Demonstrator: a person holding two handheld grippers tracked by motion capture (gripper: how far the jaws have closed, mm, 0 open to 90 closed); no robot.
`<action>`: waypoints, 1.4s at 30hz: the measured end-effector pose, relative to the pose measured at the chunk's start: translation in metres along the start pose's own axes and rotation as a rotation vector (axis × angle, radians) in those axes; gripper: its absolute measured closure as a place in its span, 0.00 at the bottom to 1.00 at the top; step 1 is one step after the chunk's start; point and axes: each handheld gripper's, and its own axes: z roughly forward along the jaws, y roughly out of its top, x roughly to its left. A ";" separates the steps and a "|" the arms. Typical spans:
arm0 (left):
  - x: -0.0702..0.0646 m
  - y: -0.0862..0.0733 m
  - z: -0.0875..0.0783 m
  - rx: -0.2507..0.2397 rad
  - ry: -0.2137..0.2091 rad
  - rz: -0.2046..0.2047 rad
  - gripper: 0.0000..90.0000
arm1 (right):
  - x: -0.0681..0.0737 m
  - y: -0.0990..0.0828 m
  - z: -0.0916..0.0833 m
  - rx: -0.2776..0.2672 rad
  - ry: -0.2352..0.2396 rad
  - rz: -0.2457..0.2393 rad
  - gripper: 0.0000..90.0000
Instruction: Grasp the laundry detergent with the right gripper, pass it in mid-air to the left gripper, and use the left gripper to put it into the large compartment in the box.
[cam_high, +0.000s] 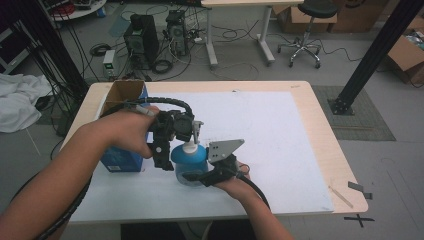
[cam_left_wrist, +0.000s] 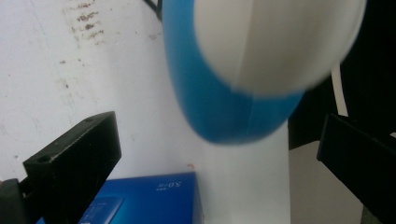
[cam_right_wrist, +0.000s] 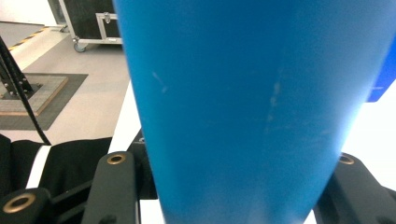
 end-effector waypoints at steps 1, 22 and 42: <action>0.000 0.001 0.001 0.002 0.000 0.001 0.00 | 0.000 0.000 0.000 0.000 0.000 0.000 0.50; -0.007 0.005 0.011 0.013 0.017 0.004 0.00 | -0.008 0.011 0.035 -0.002 0.008 0.015 0.50; -0.008 0.003 0.014 0.029 0.064 -0.010 0.06 | -0.008 0.014 0.039 -0.014 0.007 0.001 0.50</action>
